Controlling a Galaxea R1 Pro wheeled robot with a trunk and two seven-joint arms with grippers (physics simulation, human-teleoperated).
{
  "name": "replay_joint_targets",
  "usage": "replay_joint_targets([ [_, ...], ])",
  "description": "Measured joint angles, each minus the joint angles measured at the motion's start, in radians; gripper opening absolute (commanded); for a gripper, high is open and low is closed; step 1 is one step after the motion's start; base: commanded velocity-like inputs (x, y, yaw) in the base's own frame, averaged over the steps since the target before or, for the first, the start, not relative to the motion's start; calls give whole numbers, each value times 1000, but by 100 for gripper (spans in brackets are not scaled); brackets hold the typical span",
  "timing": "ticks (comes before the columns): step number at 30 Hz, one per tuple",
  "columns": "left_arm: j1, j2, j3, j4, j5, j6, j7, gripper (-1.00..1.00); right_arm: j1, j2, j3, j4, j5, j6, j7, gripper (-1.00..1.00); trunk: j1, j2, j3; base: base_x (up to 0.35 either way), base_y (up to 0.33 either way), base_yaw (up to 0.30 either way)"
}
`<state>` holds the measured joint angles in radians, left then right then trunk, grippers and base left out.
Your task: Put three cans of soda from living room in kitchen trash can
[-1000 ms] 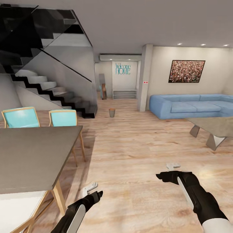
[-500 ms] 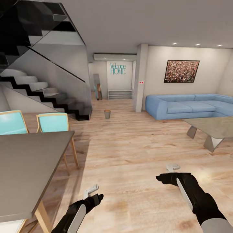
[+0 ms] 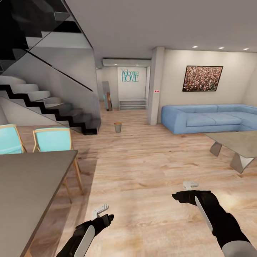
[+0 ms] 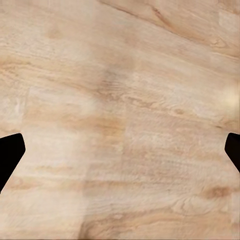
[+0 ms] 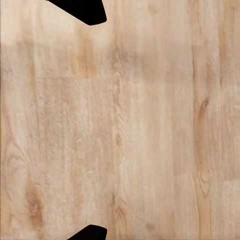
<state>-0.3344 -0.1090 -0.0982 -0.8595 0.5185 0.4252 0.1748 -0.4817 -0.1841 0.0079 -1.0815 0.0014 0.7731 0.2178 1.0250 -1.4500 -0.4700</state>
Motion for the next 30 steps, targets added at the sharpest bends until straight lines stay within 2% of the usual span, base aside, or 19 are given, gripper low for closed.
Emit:
replay_joint_targets([
  [30, 0, 0, 0, 2, 0, 0, 2, 100, 0, 0, 1, 0, 2, 0, -1, 100, 0, 0, 0, 347, 0, 0],
])
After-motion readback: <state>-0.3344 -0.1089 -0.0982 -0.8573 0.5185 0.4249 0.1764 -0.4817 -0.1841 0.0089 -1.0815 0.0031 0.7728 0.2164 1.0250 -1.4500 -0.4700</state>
